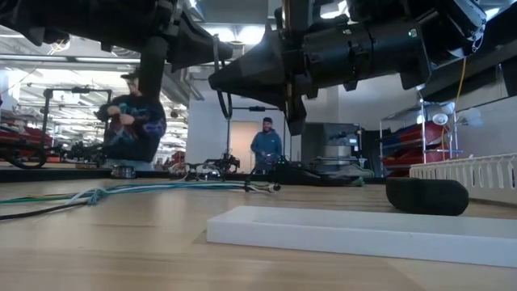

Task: Ziptie cables
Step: Wrap the cable wires with the black zip tie

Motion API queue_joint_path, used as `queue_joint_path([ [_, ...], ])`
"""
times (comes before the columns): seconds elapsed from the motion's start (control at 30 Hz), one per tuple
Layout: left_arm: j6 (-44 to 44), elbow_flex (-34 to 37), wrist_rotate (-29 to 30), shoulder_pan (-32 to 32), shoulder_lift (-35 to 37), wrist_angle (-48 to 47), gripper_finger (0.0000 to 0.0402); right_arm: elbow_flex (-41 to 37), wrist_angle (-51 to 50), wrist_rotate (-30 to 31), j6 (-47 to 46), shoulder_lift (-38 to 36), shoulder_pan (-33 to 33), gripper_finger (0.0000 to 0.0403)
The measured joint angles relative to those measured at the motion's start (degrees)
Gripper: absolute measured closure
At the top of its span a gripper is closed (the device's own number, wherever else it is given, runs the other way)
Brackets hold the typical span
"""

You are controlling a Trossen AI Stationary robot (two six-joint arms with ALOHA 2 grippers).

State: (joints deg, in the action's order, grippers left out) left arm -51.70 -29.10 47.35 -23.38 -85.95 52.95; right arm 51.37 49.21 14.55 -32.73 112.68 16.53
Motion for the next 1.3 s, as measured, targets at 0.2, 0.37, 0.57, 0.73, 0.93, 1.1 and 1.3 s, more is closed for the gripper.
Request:
queue_joint_path([
  [0.2, -0.72, 0.00, 0.03, -0.54, 0.00, 0.04, 0.0402, 0.00, 0.20, 0.03, -0.64, 0.00, -0.02, 0.0403],
  [0.37, -1.25, 0.00, 0.02, -0.66, 0.00, 0.15, 0.0402, 0.00, 0.53, 0.60, -1.51, 0.00, -0.02, 0.0403],
  [0.57, -1.59, 0.00, 0.07, -0.66, -0.04, -0.61, 0.0402, -0.04, 3.04, 2.19, -3.32, 0.02, -0.07, 0.0403],
  [0.73, -2.97, 0.00, 0.90, -0.66, -0.04, -1.39, 0.0402, -0.04, 3.86, 3.28, -7.40, 0.04, -0.07, 0.0403],
  [0.93, -3.12, 0.00, 0.92, -0.66, -0.04, -1.42, 0.0402, -0.04, 6.76, 4.87, -9.19, 0.04, -0.50, 0.0403],
  [1.1, -3.29, -0.02, 1.09, -0.63, -0.04, -1.65, 0.0402, 0.24, 7.74, 4.68, -10.66, 0.04, -1.51, 0.0403],
  [1.3, -3.79, -0.04, 1.07, -0.59, -0.09, -4.29, 0.0402, 1.10, 7.79, 4.03, -11.38, 0.04, -3.02, 0.0403],
])
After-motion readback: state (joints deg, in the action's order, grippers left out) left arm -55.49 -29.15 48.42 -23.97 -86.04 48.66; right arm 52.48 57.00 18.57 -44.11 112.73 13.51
